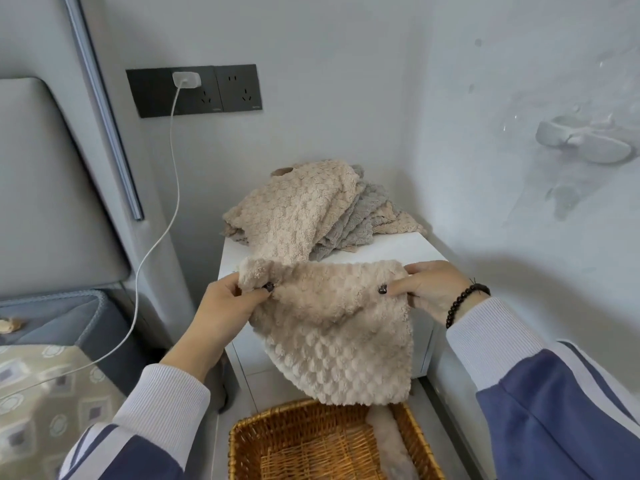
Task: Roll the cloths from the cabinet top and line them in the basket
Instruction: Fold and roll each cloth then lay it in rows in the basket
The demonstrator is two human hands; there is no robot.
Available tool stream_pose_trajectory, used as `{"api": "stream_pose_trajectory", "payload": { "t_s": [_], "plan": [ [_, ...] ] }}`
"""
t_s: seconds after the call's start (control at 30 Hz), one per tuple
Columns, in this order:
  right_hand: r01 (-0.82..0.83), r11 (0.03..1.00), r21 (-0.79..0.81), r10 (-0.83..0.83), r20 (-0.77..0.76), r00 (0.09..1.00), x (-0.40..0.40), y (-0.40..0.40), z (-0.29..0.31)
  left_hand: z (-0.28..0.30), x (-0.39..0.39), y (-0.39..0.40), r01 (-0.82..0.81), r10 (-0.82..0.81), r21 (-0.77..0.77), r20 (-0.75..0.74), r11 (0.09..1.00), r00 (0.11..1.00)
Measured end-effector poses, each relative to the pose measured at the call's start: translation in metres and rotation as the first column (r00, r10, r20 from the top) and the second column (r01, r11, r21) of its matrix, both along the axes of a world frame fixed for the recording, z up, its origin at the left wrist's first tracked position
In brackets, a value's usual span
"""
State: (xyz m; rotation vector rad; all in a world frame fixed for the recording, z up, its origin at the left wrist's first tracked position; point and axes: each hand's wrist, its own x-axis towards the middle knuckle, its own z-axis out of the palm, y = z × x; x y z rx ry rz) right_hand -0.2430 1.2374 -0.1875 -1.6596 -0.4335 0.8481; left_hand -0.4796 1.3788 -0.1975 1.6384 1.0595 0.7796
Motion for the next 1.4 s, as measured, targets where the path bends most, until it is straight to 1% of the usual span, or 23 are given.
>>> {"api": "stream_pose_trajectory", "payload": {
  "t_s": [0.03, 0.1, 0.13, 0.17, 0.23, 0.33, 0.47, 0.5, 0.53, 0.6, 0.67, 0.7, 0.77, 0.93, 1.03, 1.13, 1.2, 1.23, 1.3, 1.33, 1.4],
  "plan": [
    [-0.037, 0.995, -0.089, 0.047, 0.104, 0.994, 0.002, 0.002, 0.001, 0.000, 0.000, 0.003, -0.033, 0.034, 0.042, -0.002, 0.999, 0.999],
    [-0.067, 0.962, -0.266, 0.149, 0.300, 0.942, 0.004, 0.008, 0.002, -0.001, 0.000, 0.011, -0.090, 0.095, 0.140, -0.031, 0.986, 0.995],
    [-0.065, 0.942, -0.331, 0.188, 0.356, 0.916, 0.004, 0.010, 0.003, -0.001, 0.000, 0.015, -0.097, 0.112, 0.198, -0.069, 0.975, 0.991],
    [-0.054, 0.932, -0.358, 0.203, 0.394, 0.896, 0.005, 0.013, 0.004, -0.002, -0.001, 0.020, -0.094, 0.125, 0.247, -0.110, 0.964, 0.986],
    [0.013, 0.934, -0.357, 0.185, 0.516, 0.836, 0.007, 0.020, 0.002, -0.002, -0.003, 0.027, -0.089, 0.147, 0.305, -0.170, 0.948, 0.974],
    [0.077, 0.947, -0.312, 0.155, 0.653, 0.742, 0.006, 0.034, 0.000, -0.003, -0.002, 0.038, -0.123, 0.200, 0.327, -0.211, 0.937, 0.957],
    [0.162, 0.939, -0.304, 0.117, 0.723, 0.681, 0.012, 0.048, -0.003, -0.006, 0.003, 0.050, -0.130, 0.205, 0.301, -0.230, 0.945, 0.951],
    [0.155, 0.942, -0.298, 0.114, 0.717, 0.688, 0.014, 0.051, -0.005, -0.007, 0.005, 0.054, -0.126, 0.195, 0.281, -0.233, 0.951, 0.953],
    [0.139, 0.949, -0.284, 0.103, 0.695, 0.712, 0.017, 0.055, -0.008, -0.007, 0.007, 0.058, -0.124, 0.183, 0.251, -0.229, 0.960, 0.956],
    [0.096, 0.969, -0.227, 0.060, 0.597, 0.800, 0.018, 0.060, -0.010, -0.005, 0.011, 0.065, -0.127, 0.156, 0.160, -0.184, 0.979, 0.971],
    [0.047, 0.986, -0.163, 0.019, 0.382, 0.924, 0.017, 0.067, -0.007, -0.001, 0.014, 0.070, -0.123, 0.124, 0.016, -0.078, 0.992, 0.989],
    [0.025, 0.991, -0.131, 0.010, 0.257, 0.966, 0.016, 0.071, -0.005, 0.001, 0.015, 0.072, -0.107, 0.106, -0.059, -0.022, 0.992, 0.994],
    [-0.004, 0.999, -0.054, 0.006, 0.047, 0.999, 0.016, 0.082, -0.002, 0.002, 0.018, 0.076, -0.076, 0.085, -0.157, 0.051, 0.985, 0.995],
    [0.034, 0.990, 0.139, -0.005, -0.207, 0.978, 0.020, 0.102, -0.001, 0.002, 0.021, 0.087, -0.051, 0.084, -0.188, 0.168, 0.981, 0.982],
    [0.101, 0.958, 0.269, -0.014, -0.308, 0.951, 0.025, 0.110, 0.000, -0.001, 0.021, 0.096, -0.031, 0.081, -0.215, 0.225, 0.976, 0.971],
    [0.204, 0.907, 0.369, -0.028, -0.430, 0.902, 0.031, 0.112, 0.001, -0.001, 0.019, 0.103, -0.013, 0.078, -0.234, 0.274, 0.972, 0.959],
    [0.245, 0.887, 0.390, -0.019, -0.502, 0.865, 0.033, 0.110, 0.002, 0.001, 0.018, 0.105, 0.026, 0.061, -0.245, 0.340, 0.969, 0.938],
    [0.255, 0.885, 0.390, -0.020, -0.516, 0.856, 0.034, 0.110, 0.003, 0.003, 0.016, 0.104, 0.056, 0.046, -0.246, 0.391, 0.968, 0.919],
    [0.258, 0.886, 0.386, -0.036, -0.497, 0.867, 0.035, 0.110, 0.004, 0.006, 0.014, 0.103, 0.102, 0.038, -0.259, 0.488, 0.961, 0.872],
    [0.255, 0.885, 0.389, -0.041, -0.480, 0.876, 0.035, 0.109, 0.005, 0.007, 0.012, 0.103, 0.106, 0.052, -0.270, 0.520, 0.957, 0.853],
    [0.231, 0.879, 0.417, -0.029, -0.437, 0.899, 0.034, 0.108, 0.005, 0.008, 0.009, 0.104, 0.084, 0.082, -0.277, 0.538, 0.957, 0.839]
  ]
}}
